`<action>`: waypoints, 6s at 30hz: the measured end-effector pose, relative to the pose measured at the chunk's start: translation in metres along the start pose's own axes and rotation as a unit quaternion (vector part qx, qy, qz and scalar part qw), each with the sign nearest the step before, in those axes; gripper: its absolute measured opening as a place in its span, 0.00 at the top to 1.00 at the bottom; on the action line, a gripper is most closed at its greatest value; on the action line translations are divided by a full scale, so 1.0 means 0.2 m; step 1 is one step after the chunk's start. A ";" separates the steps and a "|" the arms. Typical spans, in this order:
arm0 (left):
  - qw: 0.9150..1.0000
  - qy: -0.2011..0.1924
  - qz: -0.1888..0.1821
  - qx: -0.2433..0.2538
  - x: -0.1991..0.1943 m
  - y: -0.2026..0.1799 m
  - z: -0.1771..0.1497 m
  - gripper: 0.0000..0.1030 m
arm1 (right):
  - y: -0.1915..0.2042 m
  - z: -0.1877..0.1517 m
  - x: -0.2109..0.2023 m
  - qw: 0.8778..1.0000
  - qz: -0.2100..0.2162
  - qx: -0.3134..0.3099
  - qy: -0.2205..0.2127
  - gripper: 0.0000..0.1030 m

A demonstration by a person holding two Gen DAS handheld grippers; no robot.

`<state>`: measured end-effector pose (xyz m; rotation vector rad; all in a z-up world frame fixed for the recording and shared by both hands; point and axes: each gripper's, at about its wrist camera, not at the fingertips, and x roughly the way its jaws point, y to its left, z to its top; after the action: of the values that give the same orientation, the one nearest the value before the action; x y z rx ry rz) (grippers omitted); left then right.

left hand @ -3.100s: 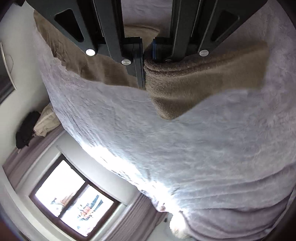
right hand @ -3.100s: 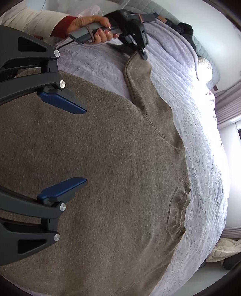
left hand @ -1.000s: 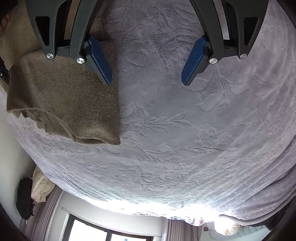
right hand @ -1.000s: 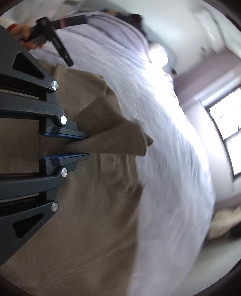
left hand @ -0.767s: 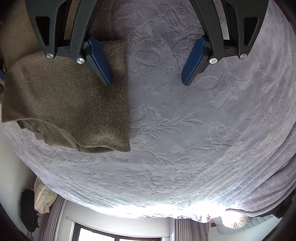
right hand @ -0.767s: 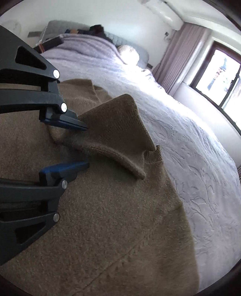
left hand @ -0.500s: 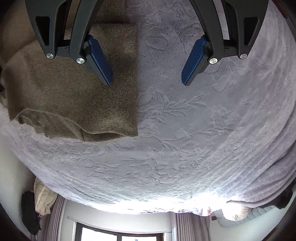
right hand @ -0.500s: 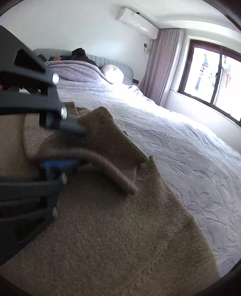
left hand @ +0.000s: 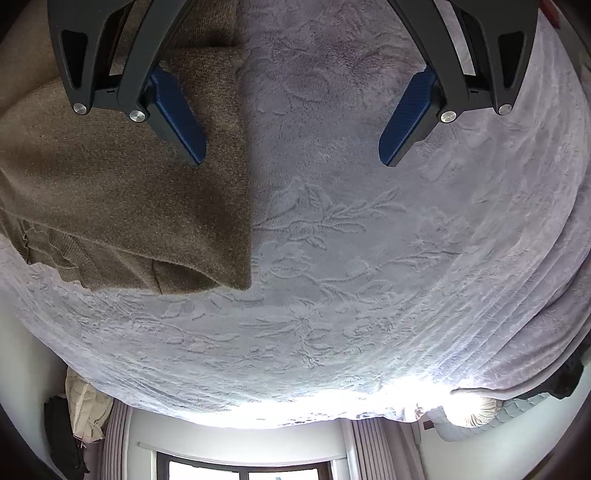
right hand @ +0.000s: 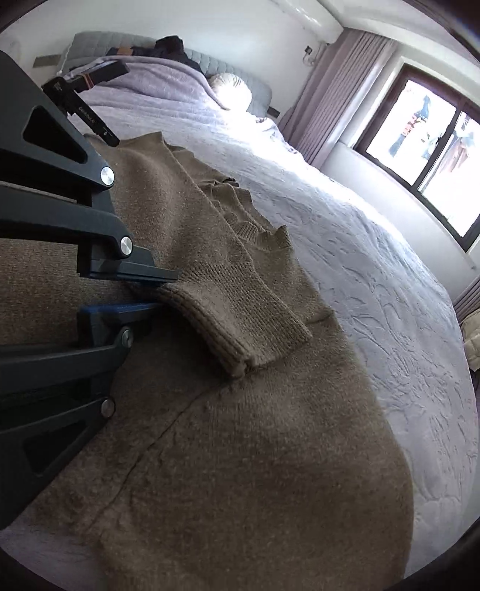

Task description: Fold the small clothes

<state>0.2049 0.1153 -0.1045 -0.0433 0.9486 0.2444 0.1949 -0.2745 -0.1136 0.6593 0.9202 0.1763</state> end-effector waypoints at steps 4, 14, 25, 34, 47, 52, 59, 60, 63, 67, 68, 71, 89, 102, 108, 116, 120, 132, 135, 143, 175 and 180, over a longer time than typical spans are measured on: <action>0.999 -0.010 0.027 0.023 0.00 -0.03 0.01 0.07 | -0.01 0.00 -0.13 0.999 0.002 -0.008 -0.035 0.85; 0.998 0.043 -0.044 -0.017 0.11 0.18 -0.02 0.07 | 0.01 -0.22 -0.19 0.998 0.043 -0.039 0.021 0.85; 0.970 0.086 -0.227 0.014 0.26 0.02 0.23 0.14 | -0.06 -0.34 -0.12 0.995 0.075 -0.069 -0.008 0.84; 0.977 0.052 -0.202 0.032 0.23 0.05 0.27 0.89 | -0.08 -0.39 -0.12 0.994 0.080 -0.074 -0.015 0.84; 0.990 0.011 -0.139 0.002 0.09 0.14 0.17 0.23 | -0.09 -0.39 -0.14 0.993 0.085 -0.074 -0.022 0.84; 0.989 0.000 -0.148 0.018 -0.11 0.07 0.09 0.23 | -0.10 -0.38 -0.14 0.993 0.090 -0.072 -0.023 0.84; 0.982 0.018 -0.180 0.050 -0.32 -0.19 -0.07 0.23 | -0.11 -0.36 -0.17 0.994 0.083 -0.065 -0.012 0.84; 0.981 0.019 -0.184 0.057 -0.35 -0.24 -0.11 0.23 | -0.10 -0.35 -0.18 0.995 0.076 -0.065 -0.004 0.82; 0.980 0.017 -0.184 0.074 -0.42 -0.35 -0.21 0.23 | -0.05 -0.29 -0.25 0.996 0.068 -0.064 0.005 0.77; 0.982 0.024 -0.161 0.098 -0.46 -0.48 -0.35 0.23 | 0.05 -0.08 -0.33 0.995 0.052 -0.078 -0.039 0.75; 0.982 0.030 -0.159 0.099 -0.46 -0.51 -0.38 0.23 | 0.06 -0.04 -0.32 0.996 0.042 -0.073 -0.041 0.75; 0.983 0.038 -0.152 0.093 -0.45 -0.54 -0.44 0.23 | 0.05 0.08 -0.21 0.997 0.046 -0.051 -0.030 0.75; 0.987 0.031 -0.119 0.102 -0.40 -0.54 -0.55 0.01 | -0.22 -0.31 -0.50 0.998 0.057 -0.009 0.008 0.40; 0.989 0.037 -0.110 0.091 -0.51 -0.64 -0.55 0.01 | -0.64 -0.29 -0.96 0.994 0.012 0.056 -0.095 0.40; 0.982 0.028 -0.140 0.119 -0.62 -0.84 -0.53 0.01 | -0.98 -0.18 -1.20 0.969 -0.025 0.162 -0.183 0.40; 0.974 0.030 -0.162 0.158 -0.64 -1.12 -0.55 0.01 | -1.20 0.01 -1.14 0.944 -0.002 0.243 -0.222 0.40; 0.972 0.034 -0.167 0.162 -0.63 -1.18 -0.53 0.01 | -1.26 0.07 -1.12 0.934 0.001 0.265 -0.240 0.49; 0.970 -0.011 -0.164 0.180 -0.55 -1.70 -0.31 0.01 | -0.95 0.19 -1.23 0.952 0.013 0.148 -0.267 0.91; 0.965 0.007 -0.139 0.223 -0.45 -1.84 -0.38 0.01 | -0.88 0.21 -1.26 0.953 0.023 0.134 -0.269 0.91; 0.961 0.018 -0.208 0.182 -0.52 -1.60 -0.31 0.01 | -0.53 0.30 -1.17 0.964 0.066 0.059 -0.252 0.91; 0.989 0.018 -0.143 -0.036 -0.06 -0.16 -0.31 0.01 | 0.39 -0.01 0.28 0.994 0.096 -0.011 0.052 0.77; 0.988 0.005 -0.146 -0.049 -0.17 -0.07 -0.31 0.01 | 0.68 -0.06 0.31 0.986 0.079 -0.142 0.034 0.92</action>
<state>0.1408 0.0860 -0.1144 -0.2718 0.9281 0.0201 0.2421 -0.1353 -0.0791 0.4621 0.8869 0.4654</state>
